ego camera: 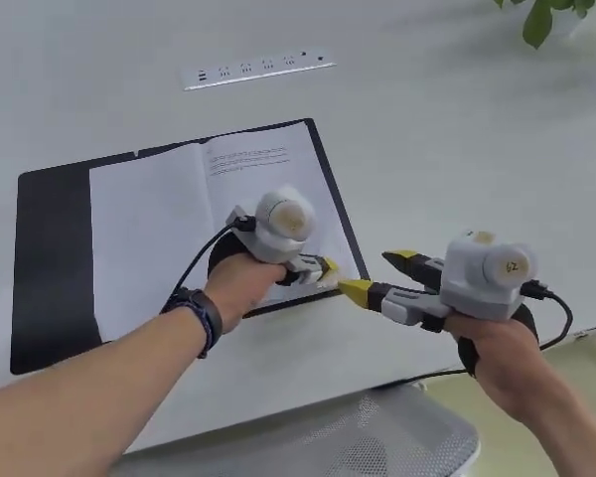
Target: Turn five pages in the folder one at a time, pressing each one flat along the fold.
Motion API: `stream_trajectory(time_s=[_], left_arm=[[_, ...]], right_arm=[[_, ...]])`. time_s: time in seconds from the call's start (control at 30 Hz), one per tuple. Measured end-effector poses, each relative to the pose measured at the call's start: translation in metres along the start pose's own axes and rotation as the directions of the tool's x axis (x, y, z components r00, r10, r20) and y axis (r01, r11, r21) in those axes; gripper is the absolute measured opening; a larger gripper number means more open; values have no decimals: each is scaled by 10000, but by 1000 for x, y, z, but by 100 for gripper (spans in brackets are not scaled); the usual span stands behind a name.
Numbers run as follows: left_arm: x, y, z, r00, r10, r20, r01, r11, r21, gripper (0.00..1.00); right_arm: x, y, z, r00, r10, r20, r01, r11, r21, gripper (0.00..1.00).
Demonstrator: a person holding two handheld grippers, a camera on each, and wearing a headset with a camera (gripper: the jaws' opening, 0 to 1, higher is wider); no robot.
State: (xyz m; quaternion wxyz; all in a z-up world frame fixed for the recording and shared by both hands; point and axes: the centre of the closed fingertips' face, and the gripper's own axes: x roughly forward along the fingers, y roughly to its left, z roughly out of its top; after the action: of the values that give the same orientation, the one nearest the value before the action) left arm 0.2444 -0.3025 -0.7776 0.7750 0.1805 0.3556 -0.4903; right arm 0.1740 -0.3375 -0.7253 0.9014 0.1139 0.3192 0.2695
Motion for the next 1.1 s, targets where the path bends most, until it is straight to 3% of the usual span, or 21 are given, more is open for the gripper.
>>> stream_trajectory(time_s=[0.37,0.6,0.8,0.97,1.1], left_arm=[[0,-1,0,9998,-79,193,88,9989,-464,59],[0,4,7,9990,143,419,-108,9967,-805,59],[-2,6,8,9984,355,437,-323,9969,-723,59],[1,-8,8,9991,334,249,-351,9969,707,60],[3,-21,14,9989,224,407,-266,9940,1060,57]], right_arm=[[2,0,0,10000,55,-22,-55,10000,14,54],[1,0,0,10000,29,39,-29,10000,95,53],[0,-2,-1,10000,4,57,-5,9999,160,53],[1,0,-4,10000,26,45,-27,9998,197,53],[1,1,-4,10000,28,81,-29,9998,196,52]])
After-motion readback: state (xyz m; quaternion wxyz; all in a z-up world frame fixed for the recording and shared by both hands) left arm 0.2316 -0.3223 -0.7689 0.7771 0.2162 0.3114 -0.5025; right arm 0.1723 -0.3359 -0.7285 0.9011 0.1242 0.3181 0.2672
